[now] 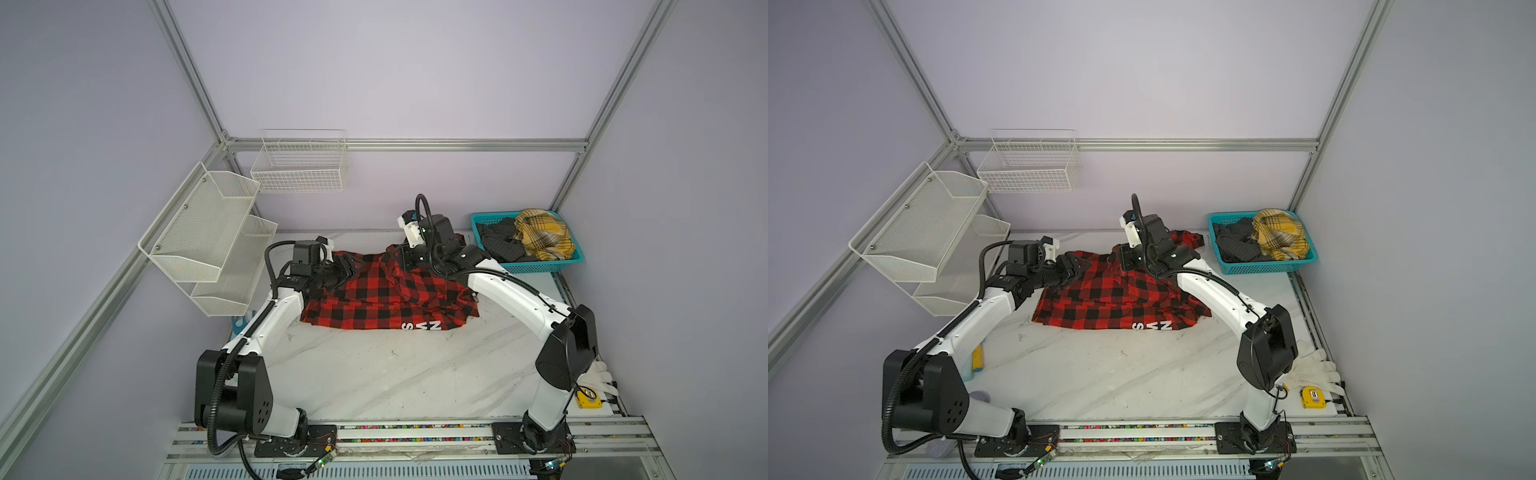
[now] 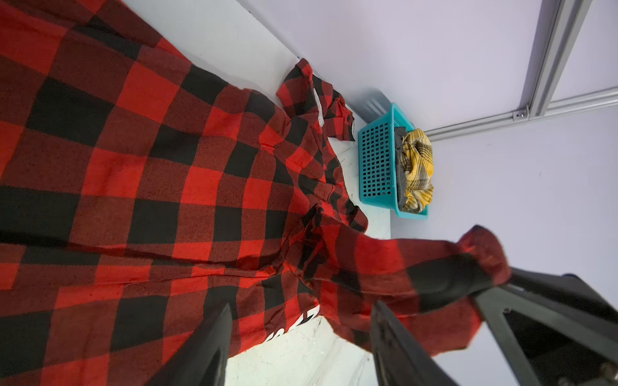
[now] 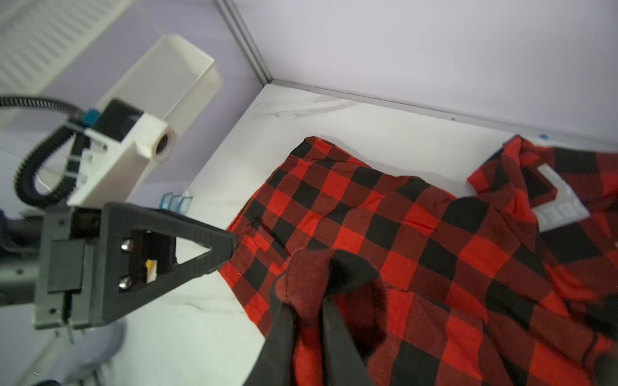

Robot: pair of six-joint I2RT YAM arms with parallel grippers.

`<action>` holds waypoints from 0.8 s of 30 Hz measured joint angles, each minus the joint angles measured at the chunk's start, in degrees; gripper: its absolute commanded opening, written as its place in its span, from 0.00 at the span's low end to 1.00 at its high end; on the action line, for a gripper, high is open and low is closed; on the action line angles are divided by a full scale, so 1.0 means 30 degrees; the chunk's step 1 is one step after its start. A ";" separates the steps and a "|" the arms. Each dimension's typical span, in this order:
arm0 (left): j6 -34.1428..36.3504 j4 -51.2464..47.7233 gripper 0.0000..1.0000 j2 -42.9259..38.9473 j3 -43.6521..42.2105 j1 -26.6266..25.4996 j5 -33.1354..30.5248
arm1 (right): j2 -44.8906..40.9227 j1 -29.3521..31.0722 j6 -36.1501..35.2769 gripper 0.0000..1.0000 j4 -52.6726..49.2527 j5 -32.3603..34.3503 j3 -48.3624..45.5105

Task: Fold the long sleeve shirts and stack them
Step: 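Lift the sleeve with the right gripper and carry it across toward the left gripper, then lay the sleeve over the shirt body near the left gripper and release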

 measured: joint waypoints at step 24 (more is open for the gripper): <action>-0.3235 -0.2943 0.61 0.2288 -0.4809 0.0546 -0.2958 | -0.3570 -0.1464 0.6921 0.49 -0.1829 0.4080 -0.7949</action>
